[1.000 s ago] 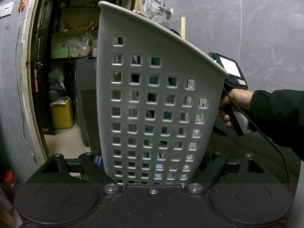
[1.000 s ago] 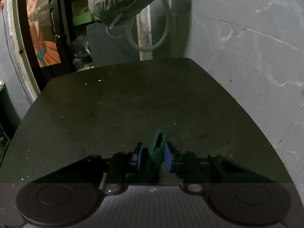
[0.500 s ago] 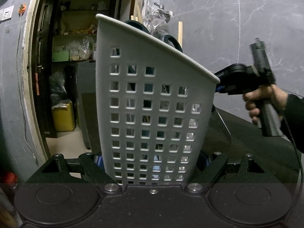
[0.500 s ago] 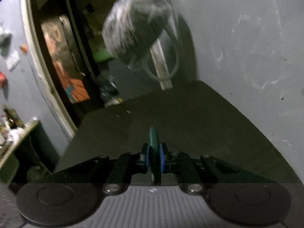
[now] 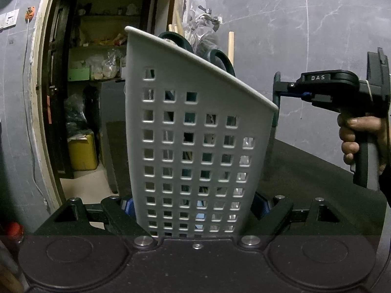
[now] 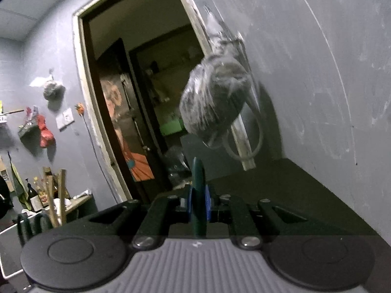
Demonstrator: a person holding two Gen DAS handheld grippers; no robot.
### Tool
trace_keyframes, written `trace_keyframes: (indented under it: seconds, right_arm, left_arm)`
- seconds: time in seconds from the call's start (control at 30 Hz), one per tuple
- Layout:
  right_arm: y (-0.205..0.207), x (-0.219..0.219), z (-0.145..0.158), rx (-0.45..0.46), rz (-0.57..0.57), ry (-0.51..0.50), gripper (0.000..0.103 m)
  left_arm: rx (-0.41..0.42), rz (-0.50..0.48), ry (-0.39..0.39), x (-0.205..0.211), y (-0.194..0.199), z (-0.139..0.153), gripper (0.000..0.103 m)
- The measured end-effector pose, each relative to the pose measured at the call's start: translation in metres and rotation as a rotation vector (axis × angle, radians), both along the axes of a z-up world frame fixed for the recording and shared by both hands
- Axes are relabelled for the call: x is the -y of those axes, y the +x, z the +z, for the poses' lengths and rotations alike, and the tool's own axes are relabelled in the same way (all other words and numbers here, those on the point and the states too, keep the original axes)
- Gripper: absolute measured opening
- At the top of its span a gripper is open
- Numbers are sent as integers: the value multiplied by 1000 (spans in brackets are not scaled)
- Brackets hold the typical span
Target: Organize utensils
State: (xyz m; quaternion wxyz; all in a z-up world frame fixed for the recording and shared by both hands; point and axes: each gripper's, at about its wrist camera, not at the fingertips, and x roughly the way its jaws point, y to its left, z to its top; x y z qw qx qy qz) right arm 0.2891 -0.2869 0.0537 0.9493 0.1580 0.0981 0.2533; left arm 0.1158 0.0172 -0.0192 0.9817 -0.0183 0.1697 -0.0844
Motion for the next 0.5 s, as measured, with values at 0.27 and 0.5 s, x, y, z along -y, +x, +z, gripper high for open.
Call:
trace_keyframes:
  seconds: [0.27,0.5]
  right_arm:
    - [-31,0,-4,71,20,-12,11]
    - [-51,-1,-7,110,34,-48,11]
  left_arm:
    - [2,1,3,1,-1,-1,86]
    - [2,1,4,1,-1,-1,86]
